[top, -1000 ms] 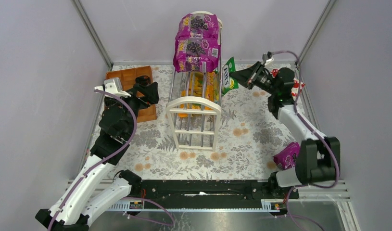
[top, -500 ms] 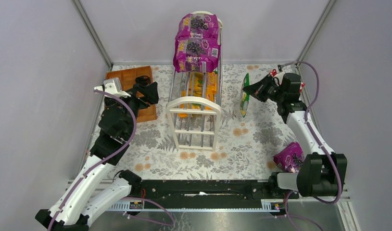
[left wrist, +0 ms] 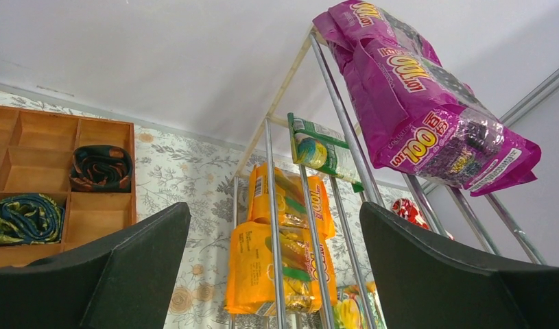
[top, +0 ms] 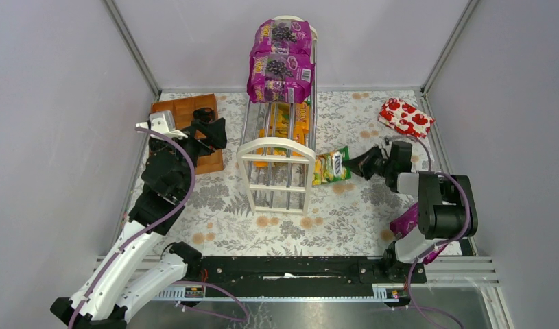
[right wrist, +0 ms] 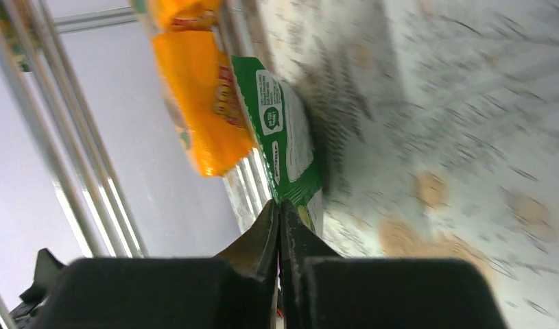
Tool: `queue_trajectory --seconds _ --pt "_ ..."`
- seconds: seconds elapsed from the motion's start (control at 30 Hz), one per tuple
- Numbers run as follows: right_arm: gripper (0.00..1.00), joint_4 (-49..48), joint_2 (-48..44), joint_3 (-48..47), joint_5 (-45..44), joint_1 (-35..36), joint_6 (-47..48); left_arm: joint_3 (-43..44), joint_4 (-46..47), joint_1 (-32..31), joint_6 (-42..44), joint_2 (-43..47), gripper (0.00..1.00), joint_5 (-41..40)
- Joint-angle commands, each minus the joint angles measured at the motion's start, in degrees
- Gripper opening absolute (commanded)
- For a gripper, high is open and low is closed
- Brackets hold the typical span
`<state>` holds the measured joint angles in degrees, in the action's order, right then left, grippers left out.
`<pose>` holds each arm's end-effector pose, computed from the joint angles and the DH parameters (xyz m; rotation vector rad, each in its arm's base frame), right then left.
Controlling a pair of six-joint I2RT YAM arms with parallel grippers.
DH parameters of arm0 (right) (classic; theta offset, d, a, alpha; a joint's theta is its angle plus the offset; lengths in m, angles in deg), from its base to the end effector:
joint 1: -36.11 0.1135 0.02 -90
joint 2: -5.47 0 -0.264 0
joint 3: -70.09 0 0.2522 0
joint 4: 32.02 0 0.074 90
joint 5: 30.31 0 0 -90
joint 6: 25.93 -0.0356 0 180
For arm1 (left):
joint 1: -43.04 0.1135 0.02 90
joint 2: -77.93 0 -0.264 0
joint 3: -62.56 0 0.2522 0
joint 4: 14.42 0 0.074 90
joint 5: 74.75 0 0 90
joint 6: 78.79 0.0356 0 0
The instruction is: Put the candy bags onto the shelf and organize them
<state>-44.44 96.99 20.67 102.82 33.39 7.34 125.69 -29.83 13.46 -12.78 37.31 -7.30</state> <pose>0.3018 0.0100 0.1588 0.6416 2.1264 1.3335 0.1447 -0.0664 0.3951 -0.2541 1.4521 -0.4778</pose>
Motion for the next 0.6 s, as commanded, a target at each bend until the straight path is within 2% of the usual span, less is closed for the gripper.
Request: queue_trajectory --seconds 0.0,0.13,0.3,0.43,0.57 --pt "0.08 -8.01 0.5 5.64 2.29 -1.32 2.41 0.3 0.68 -0.1 -0.07 -0.06 0.99 0.88" --pt "0.35 -3.97 5.68 3.38 6.02 -2.68 7.18 0.3 0.77 -0.12 -0.18 -0.29 0.99 1.22" --pt "0.59 -3.62 10.51 2.35 7.6 -3.08 9.19 0.29 0.69 -0.06 0.08 -0.27 0.99 0.71" --pt "0.69 0.33 14.93 0.11 8.53 -3.0 13.95 0.36 0.68 -0.12 0.02 -0.4 0.99 0.88" --pt "0.69 -4.32 19.65 -1.08 12.58 -1.4 12.02 0.38 0.68 -0.12 -0.09 -0.53 0.99 1.27"
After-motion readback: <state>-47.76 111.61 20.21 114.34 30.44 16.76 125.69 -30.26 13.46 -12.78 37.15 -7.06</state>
